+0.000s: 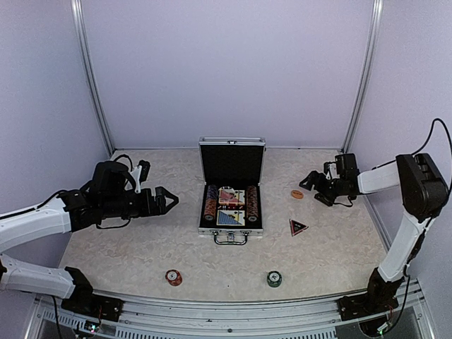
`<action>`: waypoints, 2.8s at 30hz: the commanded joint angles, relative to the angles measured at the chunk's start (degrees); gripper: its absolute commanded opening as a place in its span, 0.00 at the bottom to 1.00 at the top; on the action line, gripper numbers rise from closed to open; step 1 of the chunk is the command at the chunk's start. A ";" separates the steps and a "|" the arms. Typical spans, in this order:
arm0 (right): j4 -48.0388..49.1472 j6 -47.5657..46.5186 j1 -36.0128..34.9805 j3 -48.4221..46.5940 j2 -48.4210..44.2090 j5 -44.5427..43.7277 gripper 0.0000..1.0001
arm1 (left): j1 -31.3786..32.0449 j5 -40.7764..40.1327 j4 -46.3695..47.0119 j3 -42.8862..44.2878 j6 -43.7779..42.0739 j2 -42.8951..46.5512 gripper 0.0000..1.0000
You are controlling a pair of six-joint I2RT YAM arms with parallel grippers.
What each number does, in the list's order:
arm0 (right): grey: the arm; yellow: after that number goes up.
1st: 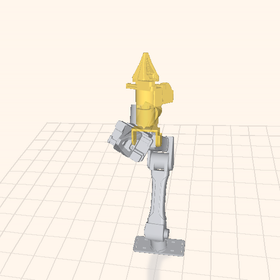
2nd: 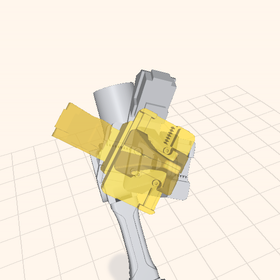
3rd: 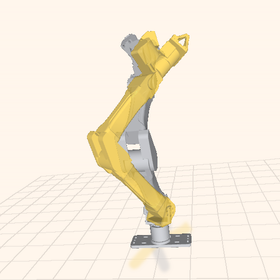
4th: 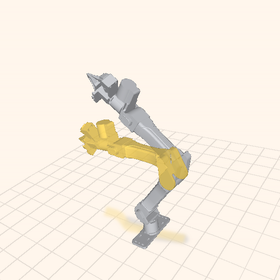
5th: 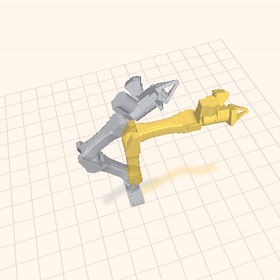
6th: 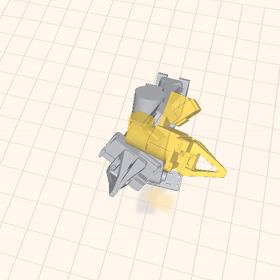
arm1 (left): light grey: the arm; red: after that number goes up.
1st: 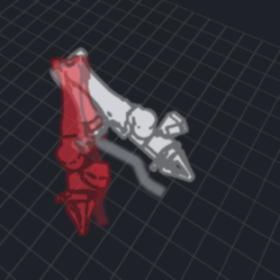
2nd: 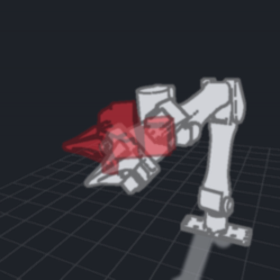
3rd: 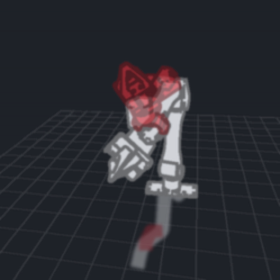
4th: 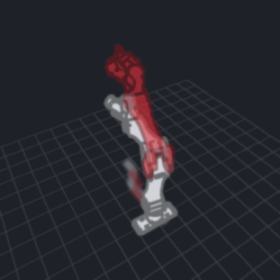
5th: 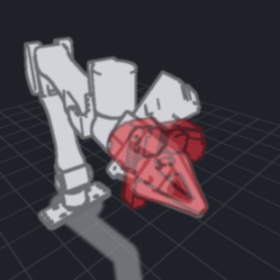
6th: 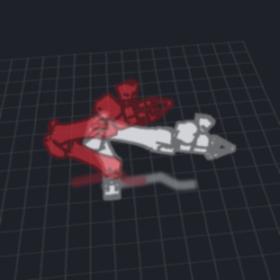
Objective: Pack up texas hold em set
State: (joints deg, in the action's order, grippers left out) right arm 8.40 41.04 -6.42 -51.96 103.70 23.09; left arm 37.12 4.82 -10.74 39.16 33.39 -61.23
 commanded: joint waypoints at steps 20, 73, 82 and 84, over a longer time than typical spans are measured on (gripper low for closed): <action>-40.75 -30.53 -22.19 -0.99 -15.58 -23.88 1.00 | 2.10 -0.62 2.07 1.00 0.00 -2.60 0.99; -43.72 -41.69 -26.02 -3.66 -5.50 -21.20 0.92 | 5.50 -0.37 1.75 4.69 -1.08 -6.49 0.99; -43.85 -43.05 -26.02 -4.38 -4.98 -18.80 0.81 | 5.59 -0.19 1.60 4.96 -1.04 -6.31 0.99; -44.03 -43.10 -26.01 -4.44 -5.09 -18.30 0.75 | 5.58 -0.31 1.53 5.09 -1.04 -6.18 0.99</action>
State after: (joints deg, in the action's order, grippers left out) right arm -34.83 -1.28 -31.77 -55.83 97.51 1.74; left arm 42.22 4.47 -9.43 42.52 33.01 -67.46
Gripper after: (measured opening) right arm 0.791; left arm 0.990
